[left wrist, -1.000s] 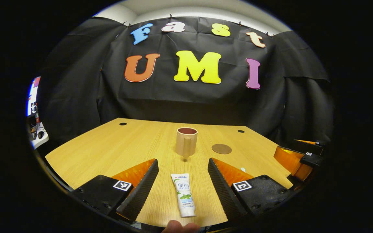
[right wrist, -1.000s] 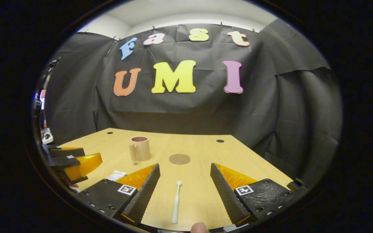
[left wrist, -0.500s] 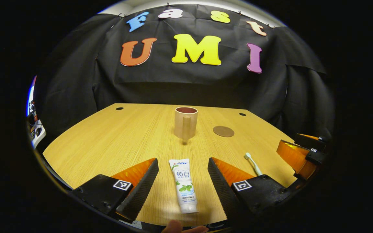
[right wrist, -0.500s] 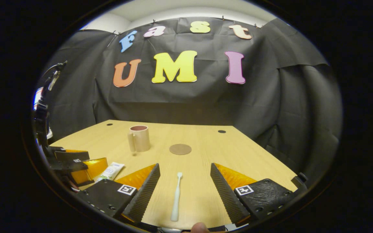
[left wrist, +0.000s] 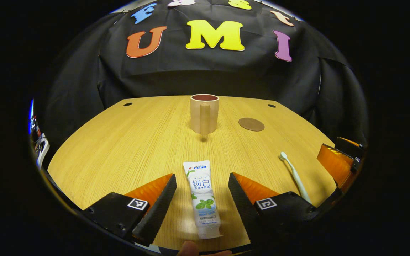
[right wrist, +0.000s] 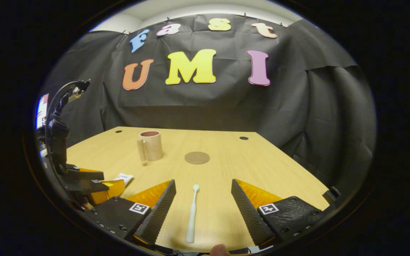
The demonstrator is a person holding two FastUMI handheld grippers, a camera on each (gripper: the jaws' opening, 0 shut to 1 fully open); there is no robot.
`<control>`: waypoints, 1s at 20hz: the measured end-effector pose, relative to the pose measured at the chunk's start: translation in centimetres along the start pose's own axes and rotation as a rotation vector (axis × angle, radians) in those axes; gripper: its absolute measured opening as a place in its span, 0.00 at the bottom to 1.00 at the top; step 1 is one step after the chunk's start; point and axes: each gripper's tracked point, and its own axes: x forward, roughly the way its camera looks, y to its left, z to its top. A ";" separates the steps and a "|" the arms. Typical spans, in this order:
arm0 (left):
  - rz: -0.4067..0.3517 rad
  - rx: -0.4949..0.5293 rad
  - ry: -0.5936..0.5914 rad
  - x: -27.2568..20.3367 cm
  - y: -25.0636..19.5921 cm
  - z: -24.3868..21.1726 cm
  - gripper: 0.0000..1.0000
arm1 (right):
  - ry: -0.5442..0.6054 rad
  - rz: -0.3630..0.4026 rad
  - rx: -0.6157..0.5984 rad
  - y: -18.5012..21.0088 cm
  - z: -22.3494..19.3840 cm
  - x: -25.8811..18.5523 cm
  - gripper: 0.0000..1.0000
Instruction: Put the toothbrush and toothpaste on the desktop into the cup, then pick up the cup and place it on the coaster on the desktop.
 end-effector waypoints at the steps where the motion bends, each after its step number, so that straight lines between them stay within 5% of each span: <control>1: 0.004 -0.002 0.014 0.2 0.0 -0.3 0.92 | 0.006 0.002 0.000 0.1 -0.2 0.1 0.95; 20: 0.079 0.023 0.139 1.9 1.5 -1.3 0.57 | 0.105 0.048 0.007 0.9 -2.9 2.1 0.95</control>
